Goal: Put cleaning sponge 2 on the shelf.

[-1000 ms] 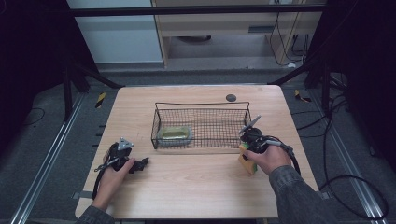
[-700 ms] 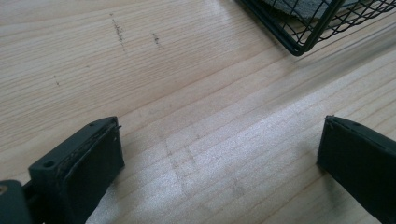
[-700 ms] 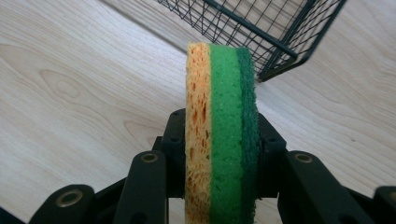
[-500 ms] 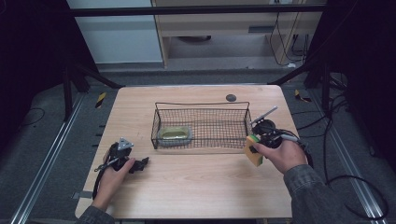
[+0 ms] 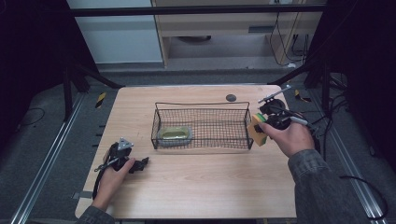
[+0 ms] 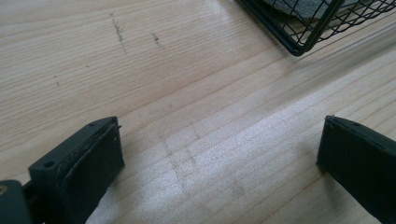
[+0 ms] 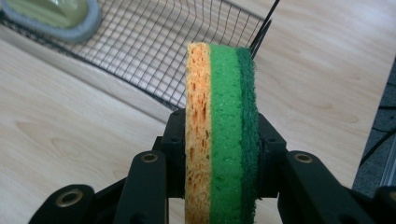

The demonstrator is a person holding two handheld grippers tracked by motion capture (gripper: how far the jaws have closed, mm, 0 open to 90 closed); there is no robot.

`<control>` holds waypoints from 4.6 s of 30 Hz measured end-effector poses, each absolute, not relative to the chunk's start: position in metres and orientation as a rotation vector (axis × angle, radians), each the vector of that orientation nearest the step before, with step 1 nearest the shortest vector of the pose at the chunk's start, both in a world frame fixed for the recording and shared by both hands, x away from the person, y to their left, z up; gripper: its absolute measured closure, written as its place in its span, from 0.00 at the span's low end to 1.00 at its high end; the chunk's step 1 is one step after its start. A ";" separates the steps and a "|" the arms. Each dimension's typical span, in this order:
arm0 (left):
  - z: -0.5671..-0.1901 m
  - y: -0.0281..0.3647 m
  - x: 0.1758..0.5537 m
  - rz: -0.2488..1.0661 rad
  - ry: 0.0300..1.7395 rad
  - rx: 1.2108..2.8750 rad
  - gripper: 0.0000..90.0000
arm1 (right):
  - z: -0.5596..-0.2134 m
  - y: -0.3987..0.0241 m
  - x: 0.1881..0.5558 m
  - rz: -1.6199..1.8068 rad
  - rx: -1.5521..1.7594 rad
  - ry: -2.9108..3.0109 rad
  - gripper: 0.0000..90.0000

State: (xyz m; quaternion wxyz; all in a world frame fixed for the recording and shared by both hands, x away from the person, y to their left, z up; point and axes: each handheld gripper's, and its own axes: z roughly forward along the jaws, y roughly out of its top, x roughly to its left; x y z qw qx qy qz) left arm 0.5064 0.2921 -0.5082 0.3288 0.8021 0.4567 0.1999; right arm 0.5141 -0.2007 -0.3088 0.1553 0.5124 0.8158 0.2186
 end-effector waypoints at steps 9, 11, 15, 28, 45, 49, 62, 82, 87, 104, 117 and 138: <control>-0.508 0.292 0.506 0.523 1.195 2.099 0.00 | -0.292 -0.199 0.533 0.635 1.466 2.259 0.72; -0.508 0.292 0.506 0.524 1.195 2.099 0.00 | -0.289 -0.198 0.538 0.647 1.464 2.237 0.72; -0.508 0.292 0.507 0.524 1.197 2.096 0.00 | -0.284 -0.193 0.546 0.658 1.447 2.206 0.72; -0.508 0.292 0.507 0.523 1.195 2.098 0.00 | -0.292 -0.183 0.568 0.674 1.448 2.172 0.72; -0.508 0.292 0.508 0.522 1.194 2.097 0.00 | -0.309 -0.170 0.584 0.653 1.460 2.158 0.72; -0.508 0.291 0.508 0.522 1.193 2.098 0.00 | -0.314 -0.169 0.588 0.652 1.460 2.170 0.72; -0.508 0.291 0.509 0.523 1.192 2.102 0.00 | -0.322 -0.164 0.595 0.629 1.472 2.182 0.72; -0.508 0.291 0.509 0.522 1.190 2.101 0.00 | -0.343 -0.157 0.605 0.588 1.472 2.216 0.72; -0.508 0.291 0.509 0.521 1.192 2.097 0.00 | -0.352 -0.155 0.606 0.567 1.472 2.230 0.72; -0.508 0.291 0.509 0.521 1.191 2.098 0.00 | -0.375 -0.158 0.610 0.517 1.472 2.264 0.71; -0.508 0.291 0.510 0.521 1.189 2.097 0.00 | -0.390 -0.158 0.613 0.495 1.483 2.271 0.71; -0.508 0.291 0.510 0.521 1.188 2.099 0.00 | -0.408 -0.152 0.620 0.469 1.511 2.288 0.71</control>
